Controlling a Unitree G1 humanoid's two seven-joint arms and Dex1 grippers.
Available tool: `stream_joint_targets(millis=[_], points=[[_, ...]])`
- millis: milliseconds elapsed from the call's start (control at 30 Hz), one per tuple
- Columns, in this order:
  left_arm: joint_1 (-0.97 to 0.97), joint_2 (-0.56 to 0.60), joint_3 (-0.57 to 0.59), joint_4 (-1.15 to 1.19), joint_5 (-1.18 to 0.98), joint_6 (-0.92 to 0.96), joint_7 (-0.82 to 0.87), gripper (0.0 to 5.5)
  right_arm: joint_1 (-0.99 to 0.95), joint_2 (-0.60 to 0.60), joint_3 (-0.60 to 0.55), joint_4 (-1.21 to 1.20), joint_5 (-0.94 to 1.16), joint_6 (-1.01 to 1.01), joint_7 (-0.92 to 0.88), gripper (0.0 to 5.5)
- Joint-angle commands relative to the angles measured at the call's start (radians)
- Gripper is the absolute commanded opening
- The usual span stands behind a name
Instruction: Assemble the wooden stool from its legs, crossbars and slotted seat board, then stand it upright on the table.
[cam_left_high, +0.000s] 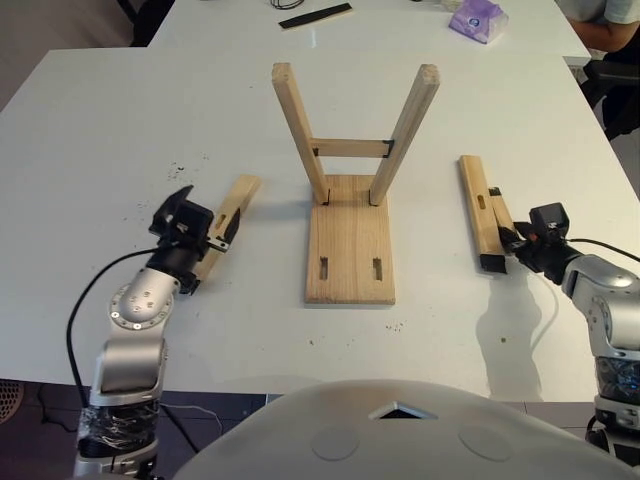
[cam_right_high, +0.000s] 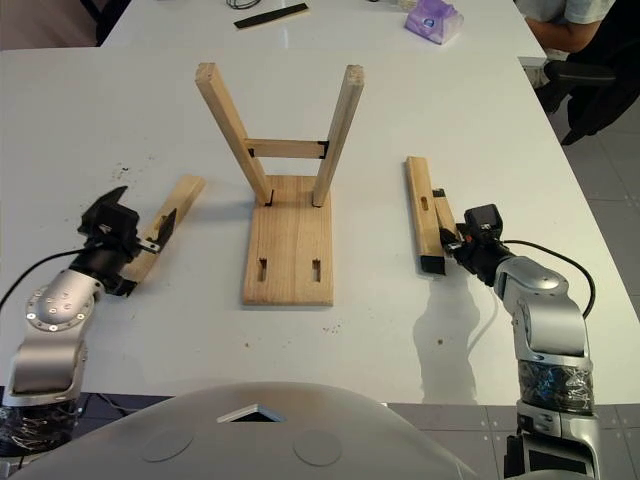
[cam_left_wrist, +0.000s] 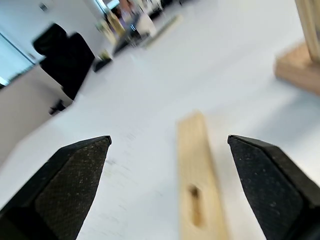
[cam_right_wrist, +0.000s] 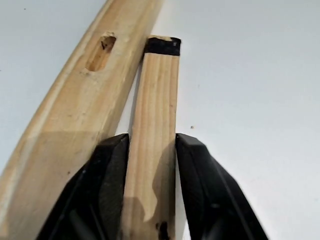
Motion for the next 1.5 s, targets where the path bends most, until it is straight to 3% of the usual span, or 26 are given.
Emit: stream_joint_targets(millis=[33, 167, 367, 667, 867, 933, 1033, 1100, 1233, 1367, 1500], points=[[-0.009, 0.075, 0.079, 0.036, -0.013, -0.003, -0.039, 4.37, 0.014, 0.054, -0.031, 0.014, 0.06, 0.141, -0.031, 1.3], [0.101, 0.139, 0.087, 0.158, 0.048, -0.115, -0.083, 4.37, -0.093, 0.115, -0.133, 0.025, 0.137, 0.206, -0.1, 1.3], [0.111, 0.179, 0.079, 0.343, 0.09, -0.251, -0.077, 4.37, -0.226, 0.102, -0.181, 0.074, 0.131, 0.141, -0.167, 1.3], [0.146, 0.177, -0.089, 0.267, 0.108, -0.275, -0.18, 4.37, -0.41, 0.033, -0.09, 0.128, 0.102, 0.051, -0.116, 1.3], [0.11, 0.216, -0.069, 0.247, 0.079, -0.25, -0.207, 4.37, -0.445, 0.033, -0.012, 0.004, 0.186, -0.033, 0.046, 1.3], [0.07, 0.229, -0.021, 0.217, -0.014, -0.21, -0.251, 4.37, -0.457, 0.034, -0.033, -0.088, 0.307, -0.035, 0.155, 1.3], [-0.011, 0.216, 0.068, 0.029, -0.399, -0.034, -0.354, 4.37, -0.472, 0.0, -0.059, -0.193, 0.51, 0.025, 0.291, 1.3], [-0.098, 0.222, 0.056, -0.098, -0.626, 0.091, -0.362, 4.37, -0.489, -0.025, -0.043, -0.215, 0.606, 0.059, 0.38, 1.3], [-0.197, 0.234, -0.011, -0.268, -0.895, 0.189, -0.354, 4.37, -0.521, -0.061, 0.097, -0.23, 0.562, -0.004, 0.525, 1.3], [-0.327, 0.227, -0.024, -0.261, -1.091, 0.271, -0.322, 4.37, -0.561, -0.028, 0.138, -0.221, 0.611, 0.007, 0.585, 1.3], [-0.44, 0.206, -0.02, -0.234, -1.252, 0.326, -0.243, 3.73, -0.575, -0.012, 0.159, -0.225, 0.672, 0.024, 0.607, 1.3]])
